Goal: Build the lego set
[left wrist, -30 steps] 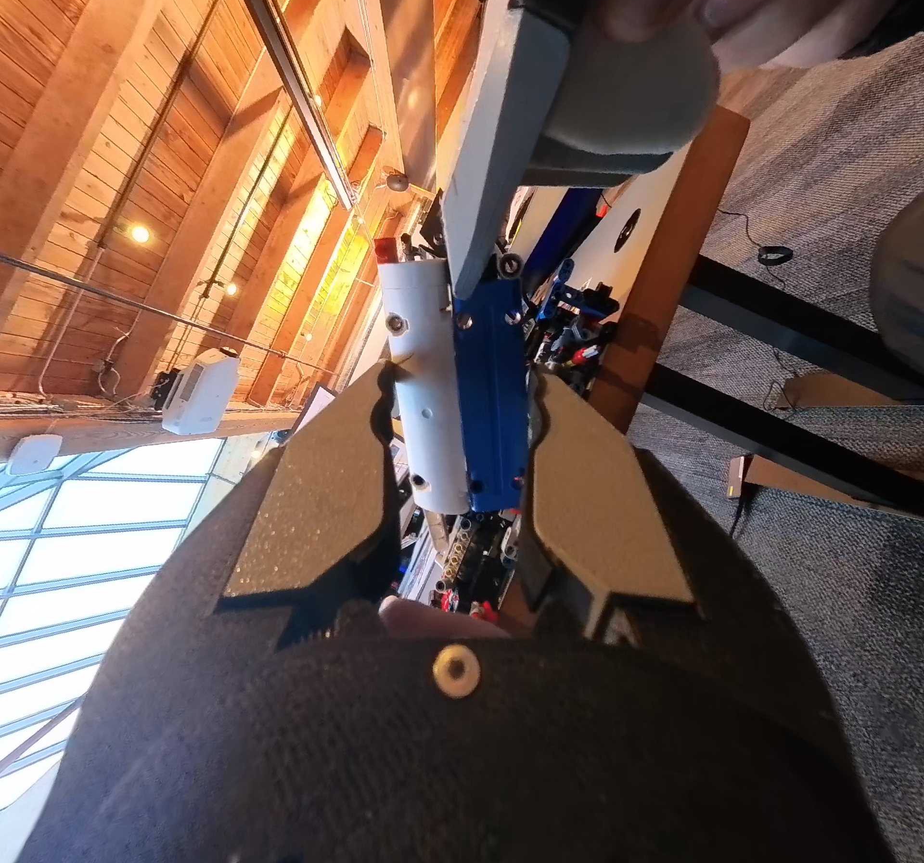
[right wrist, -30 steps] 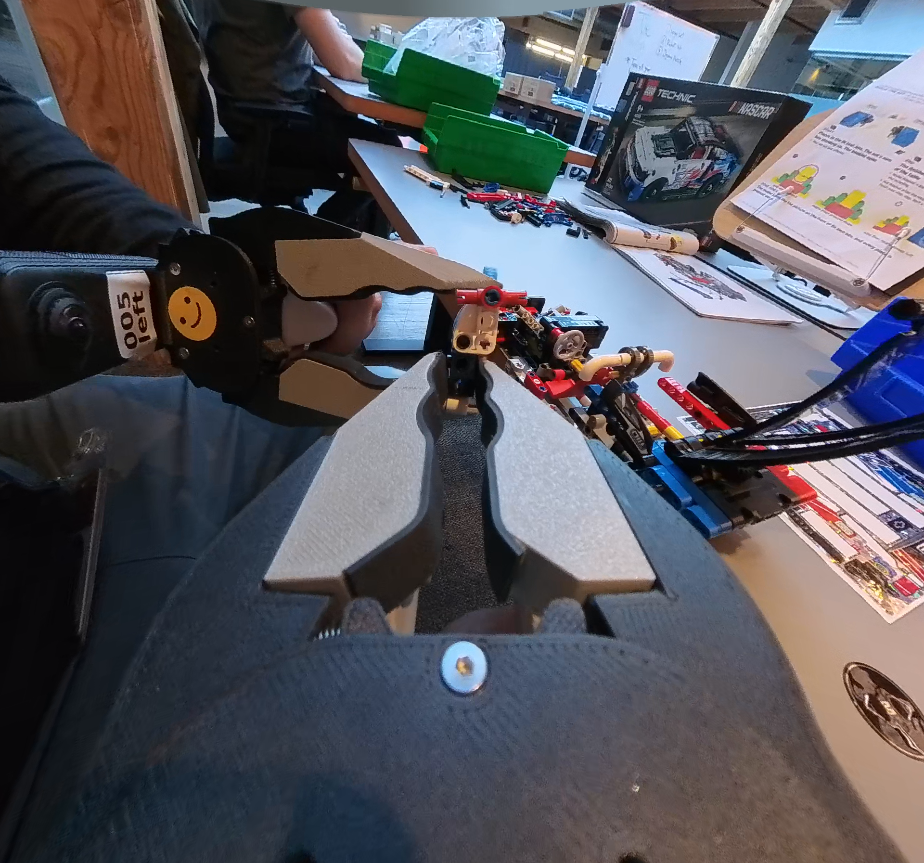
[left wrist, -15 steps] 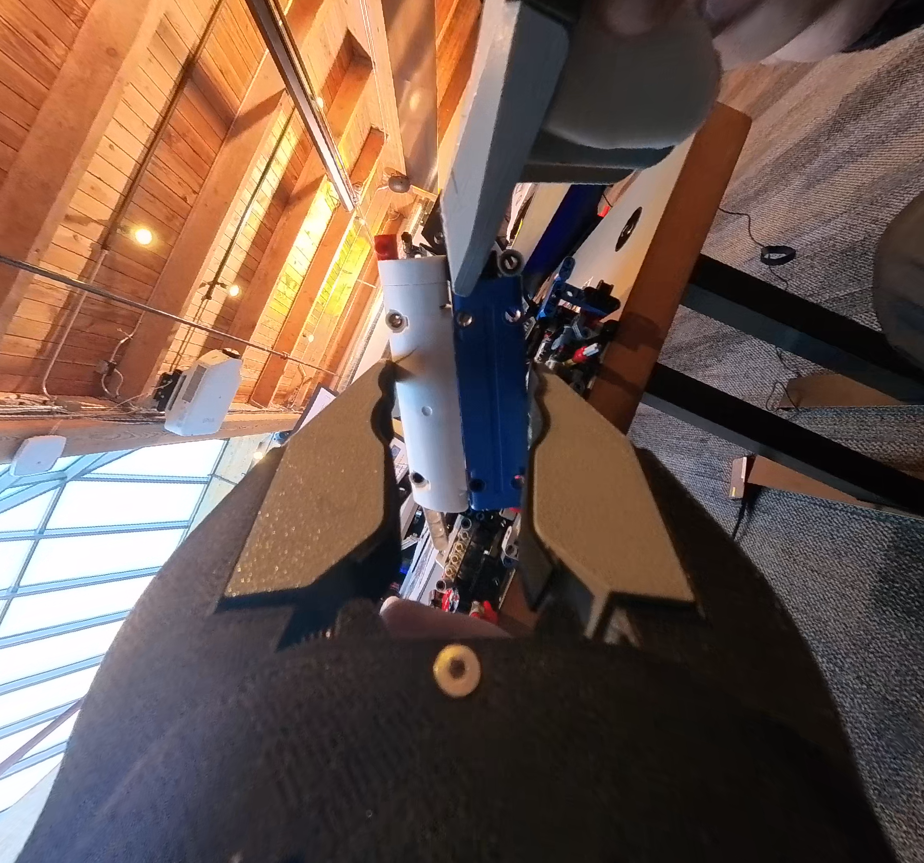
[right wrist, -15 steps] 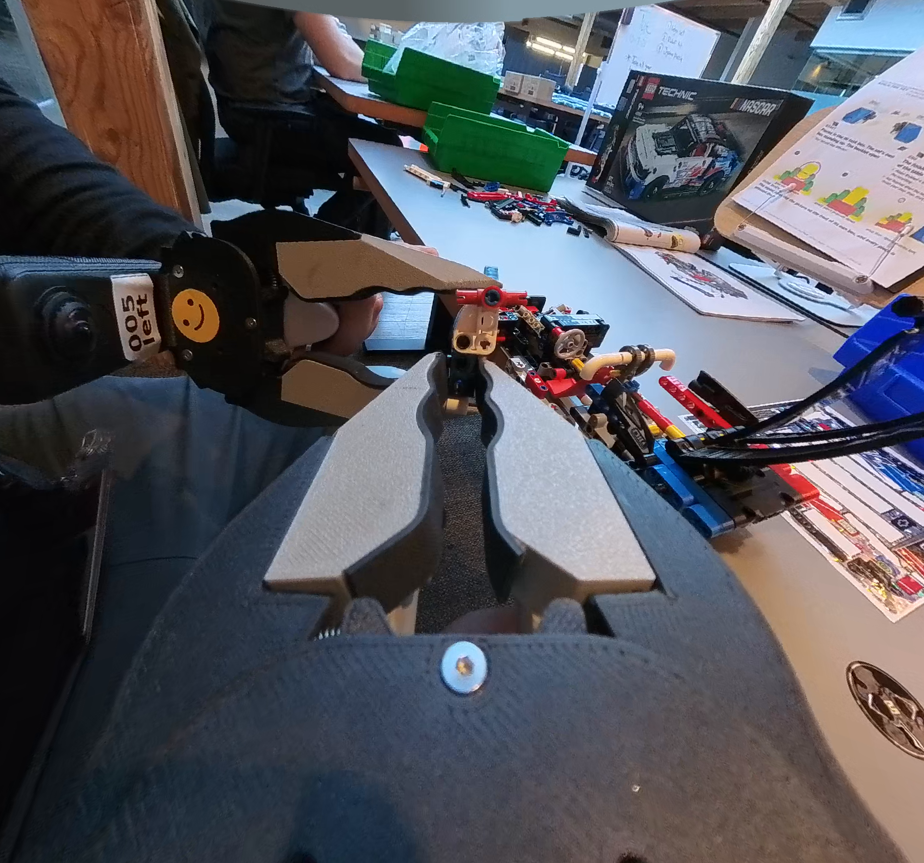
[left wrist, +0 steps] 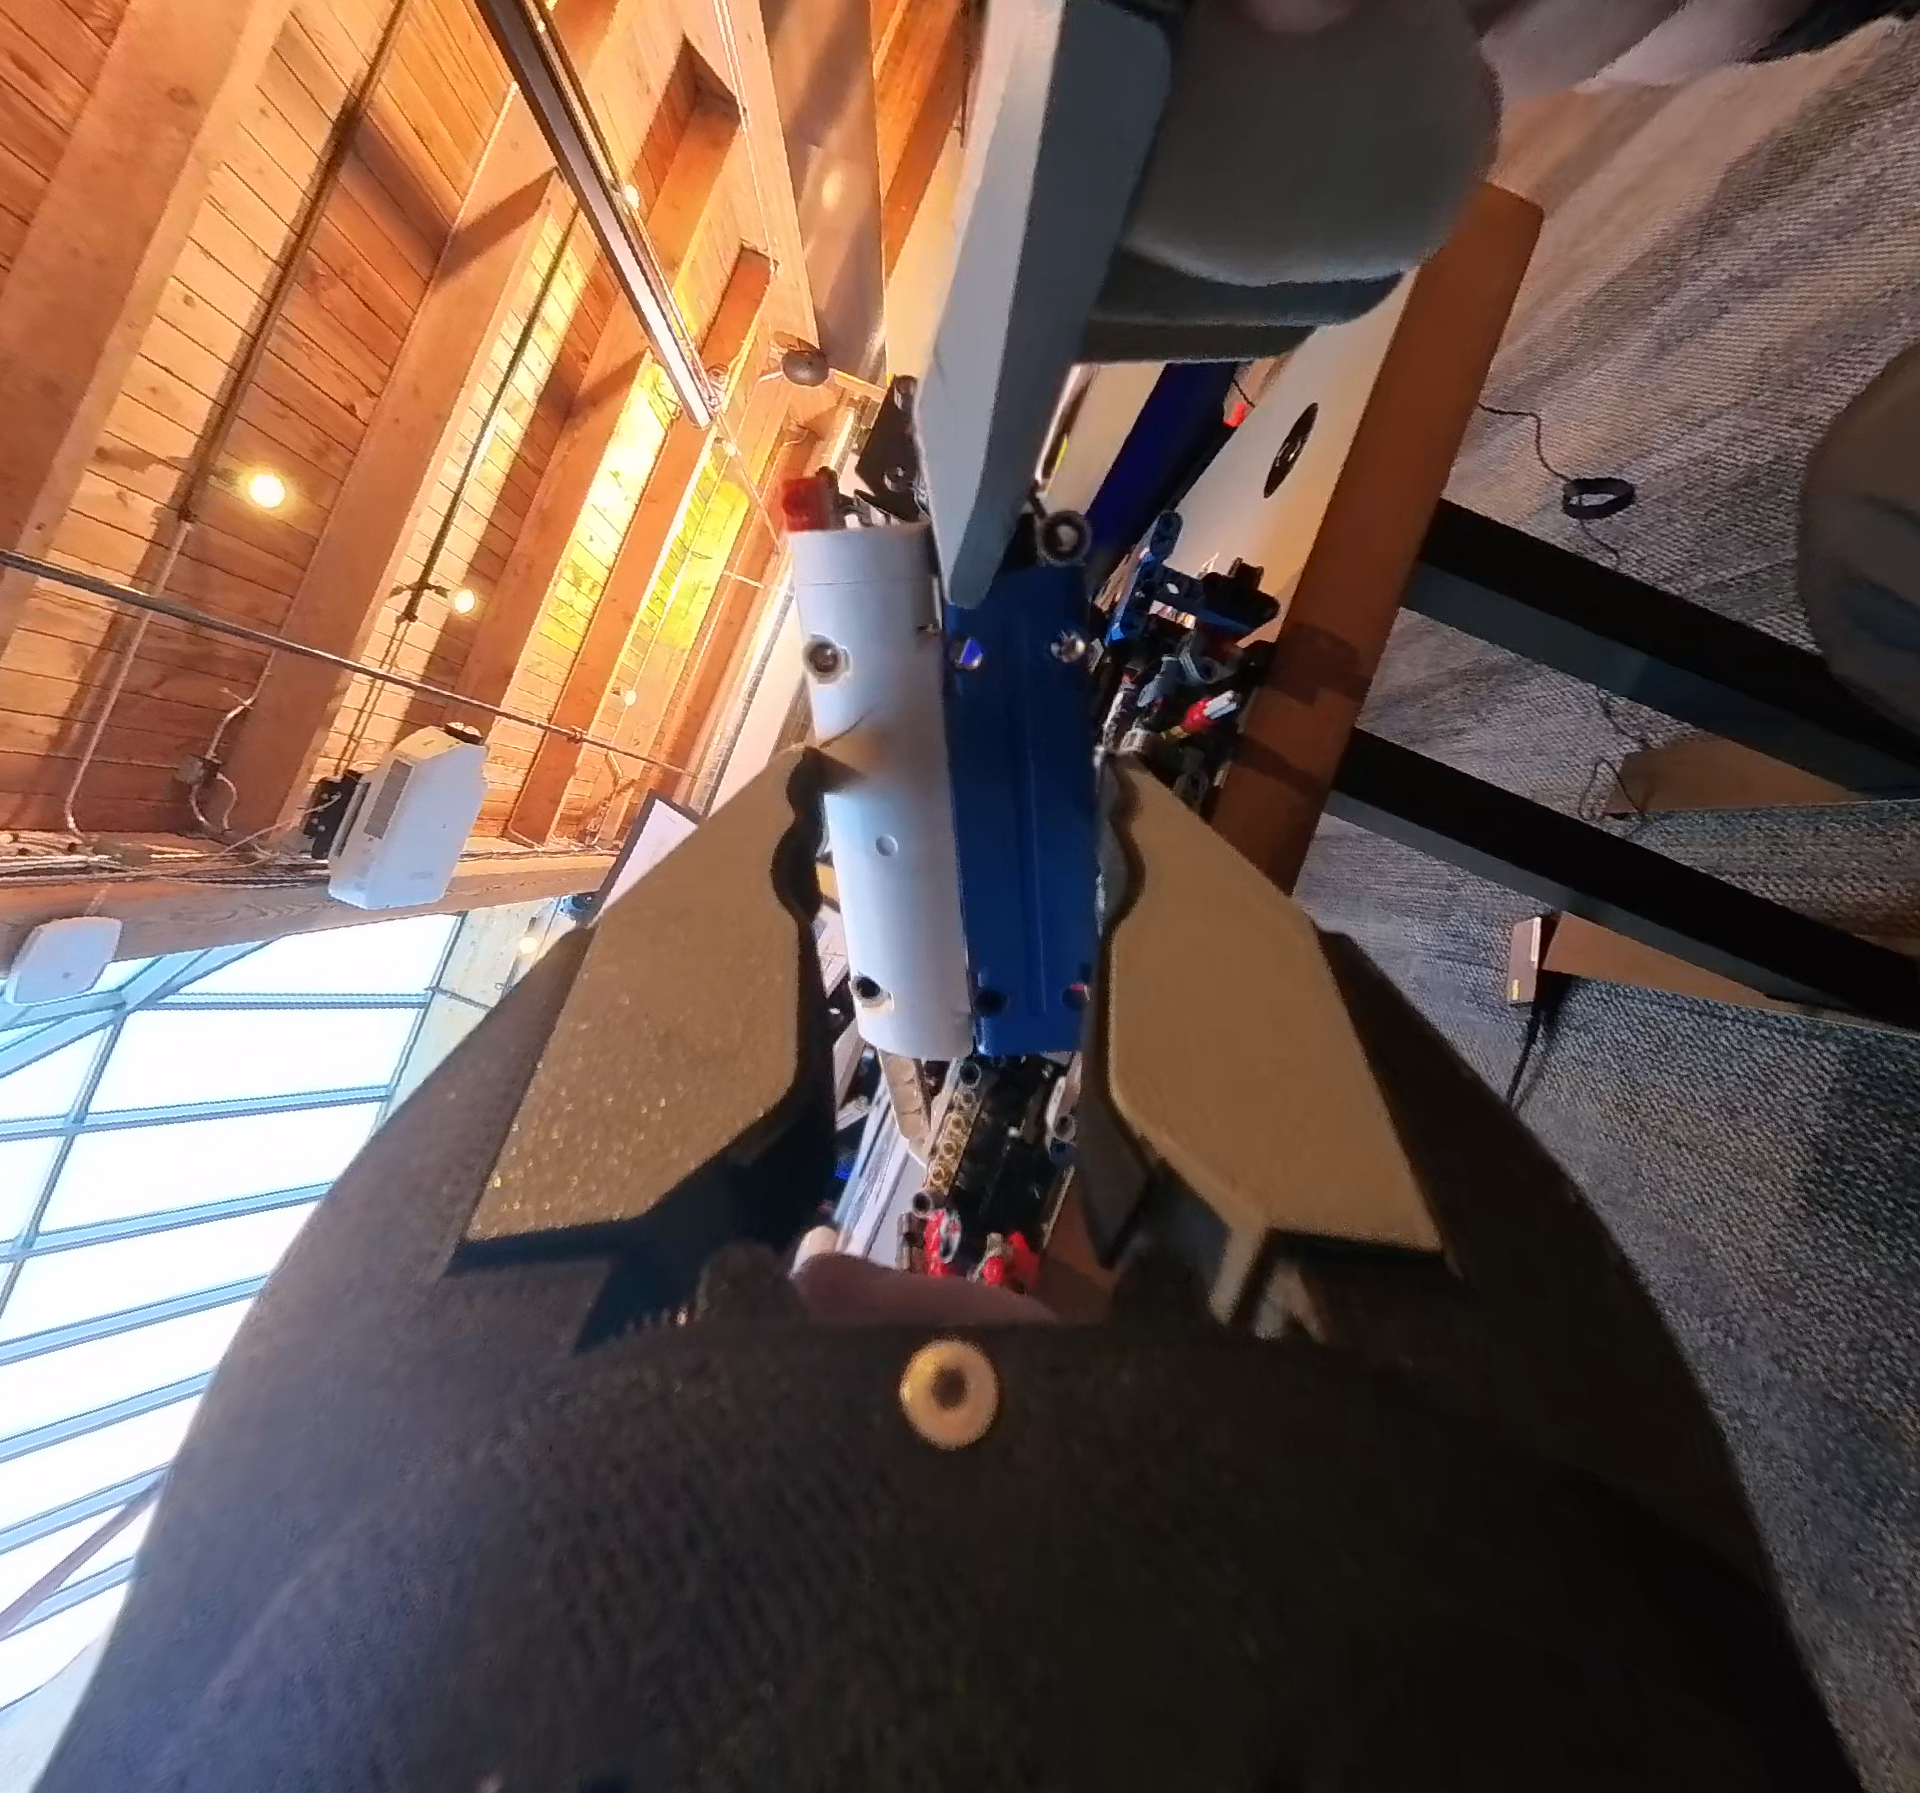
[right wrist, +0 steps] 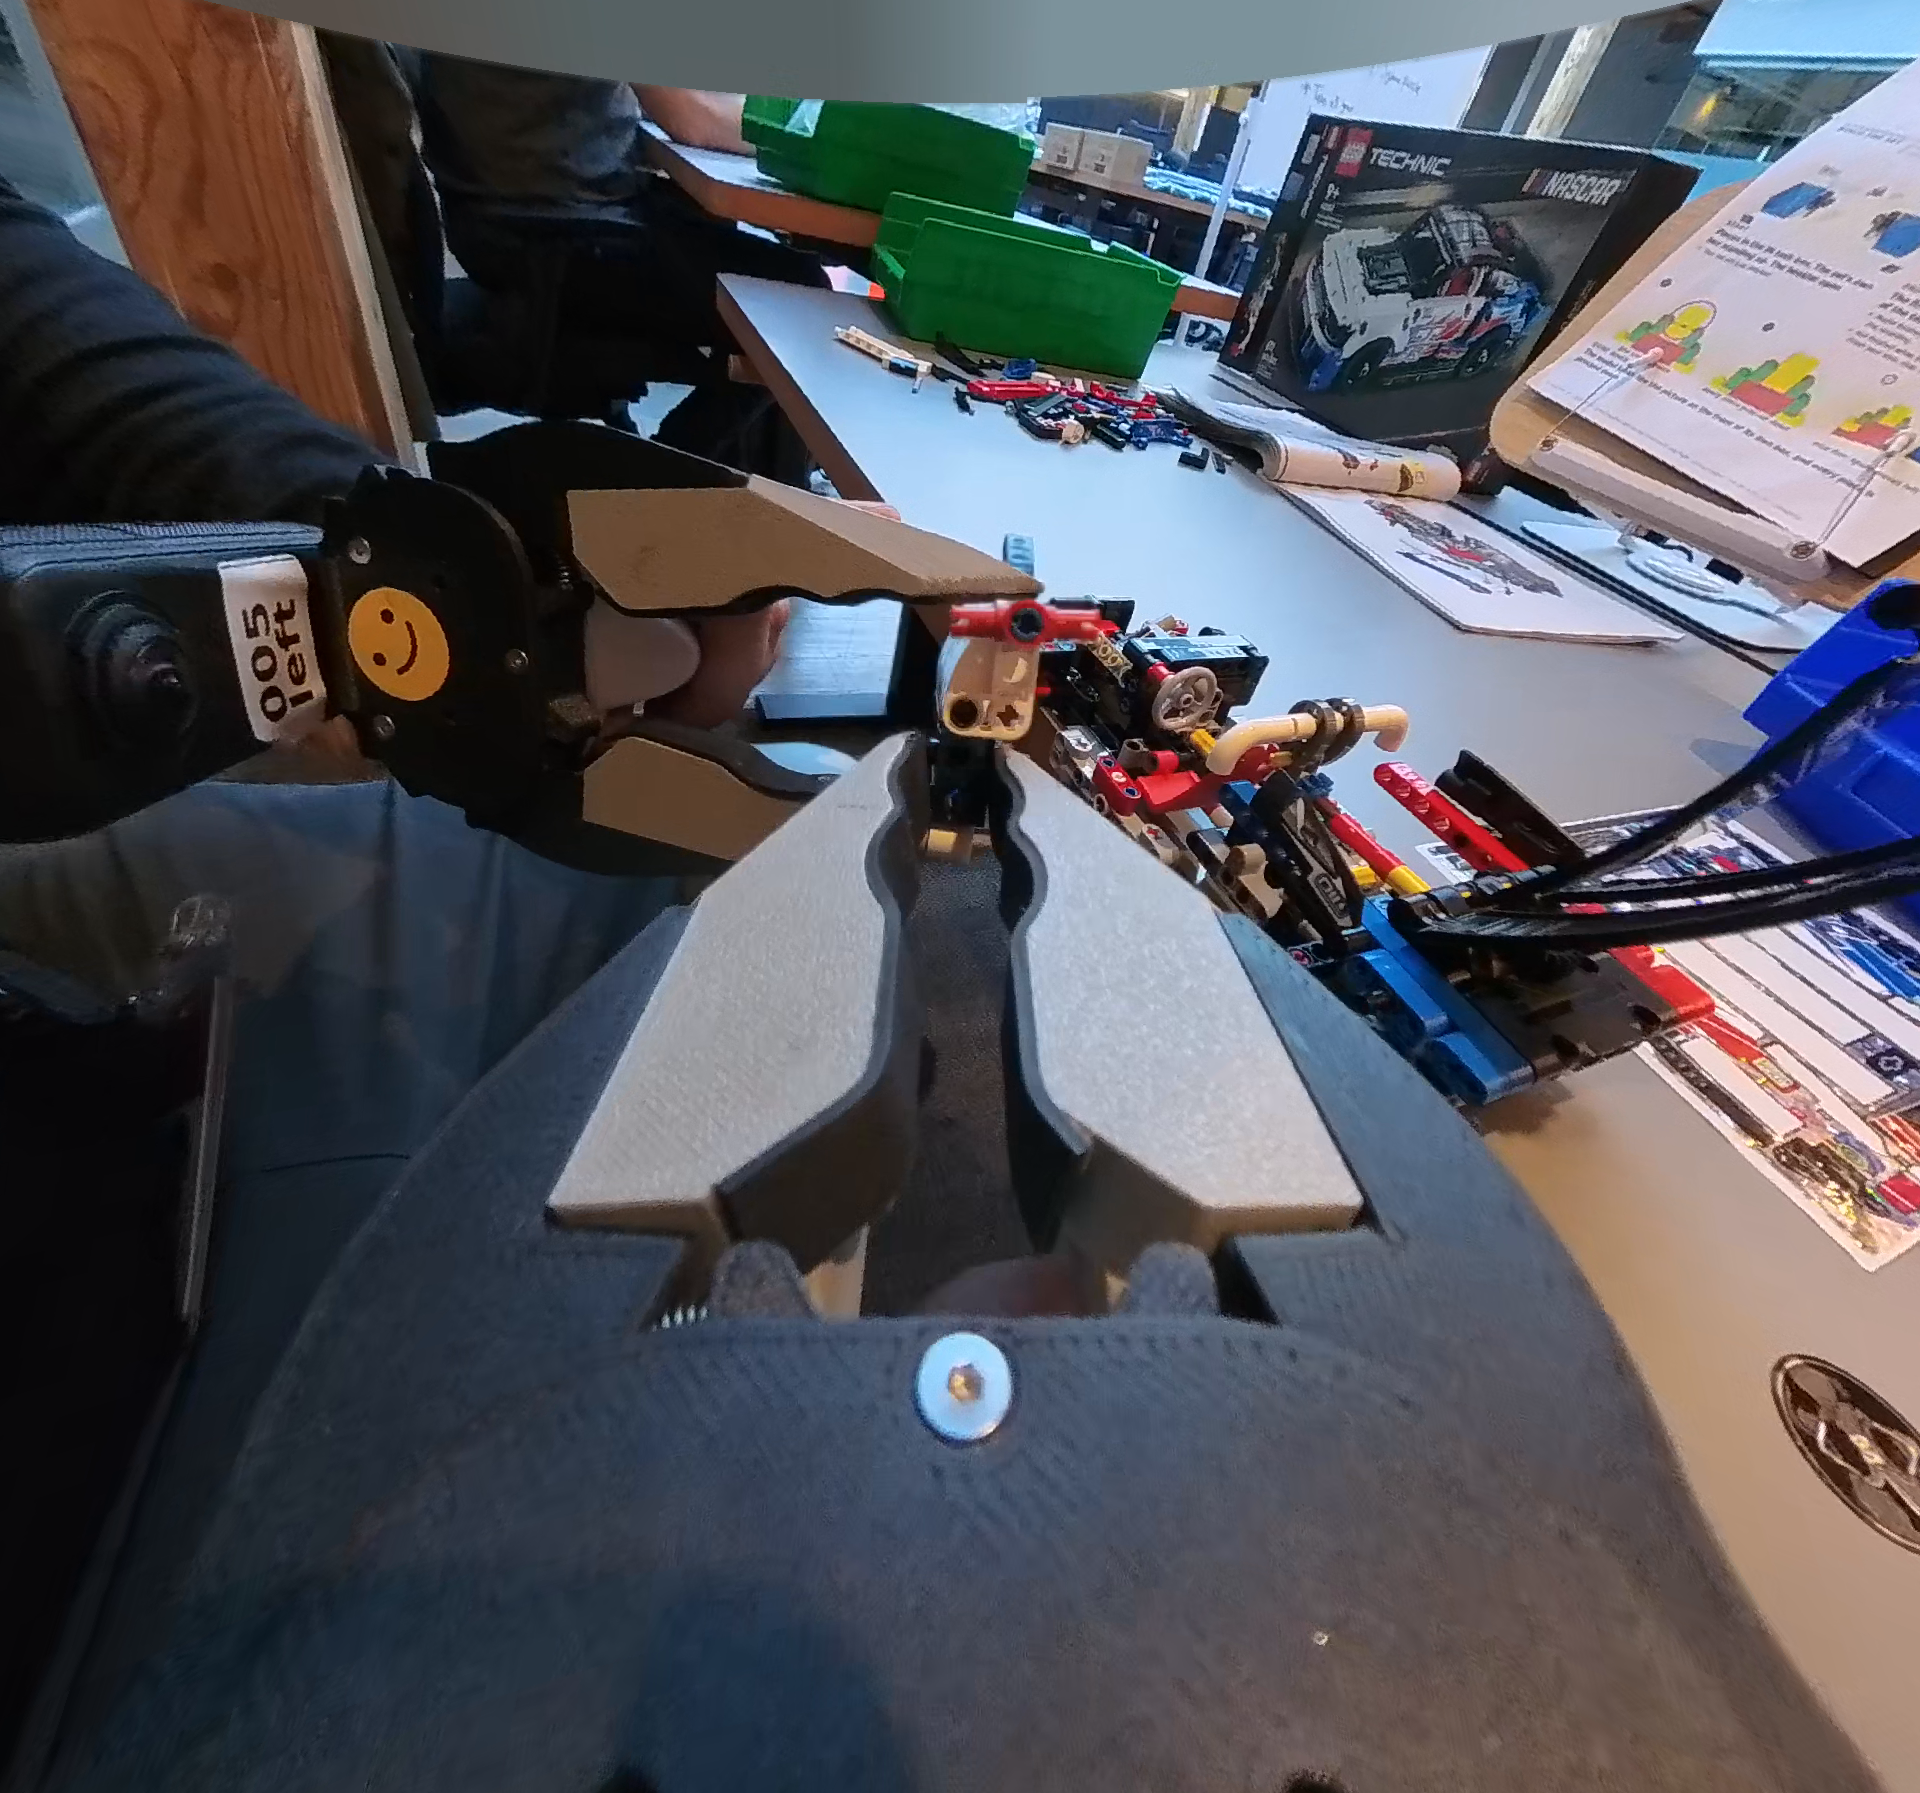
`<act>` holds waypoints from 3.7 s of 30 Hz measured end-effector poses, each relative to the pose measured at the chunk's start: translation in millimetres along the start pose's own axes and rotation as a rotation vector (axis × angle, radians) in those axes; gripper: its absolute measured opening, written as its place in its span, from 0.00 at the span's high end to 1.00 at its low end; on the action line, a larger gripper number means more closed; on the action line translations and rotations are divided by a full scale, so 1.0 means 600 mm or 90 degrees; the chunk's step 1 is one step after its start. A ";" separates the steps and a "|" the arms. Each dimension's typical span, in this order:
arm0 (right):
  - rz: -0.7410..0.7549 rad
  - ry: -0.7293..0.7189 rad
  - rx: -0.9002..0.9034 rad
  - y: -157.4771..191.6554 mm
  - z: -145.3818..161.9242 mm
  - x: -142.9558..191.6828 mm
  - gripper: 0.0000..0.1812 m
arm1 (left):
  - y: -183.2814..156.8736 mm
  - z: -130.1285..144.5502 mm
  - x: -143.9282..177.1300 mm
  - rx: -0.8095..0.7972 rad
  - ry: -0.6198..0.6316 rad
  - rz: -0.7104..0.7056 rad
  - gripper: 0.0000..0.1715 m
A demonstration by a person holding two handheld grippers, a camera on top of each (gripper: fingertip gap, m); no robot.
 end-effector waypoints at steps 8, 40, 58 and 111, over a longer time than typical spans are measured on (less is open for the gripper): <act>0.057 0.033 0.021 -0.041 -0.009 0.014 0.88 | -0.014 0.055 -0.024 -0.065 0.091 0.020 0.71; -0.088 0.578 0.126 -0.134 0.070 -0.079 0.78 | -0.072 0.125 -0.079 -0.283 0.262 0.080 0.71; -0.121 0.654 0.143 -0.134 0.085 -0.078 0.76 | -0.068 0.111 -0.088 -0.261 0.261 0.063 0.71; -0.109 0.600 0.226 -0.124 0.093 -0.041 0.84 | -0.079 0.078 -0.078 -0.244 0.273 0.080 0.71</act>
Point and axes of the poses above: each gripper's, where its closed fingertips meet, x back along the fingers, z out of its underside, y = z × x across the jaws, the point moved 1 cm from there along x, back along the fingers, and after that the axes turned 8 degrees about y, right-handed, at the moved point
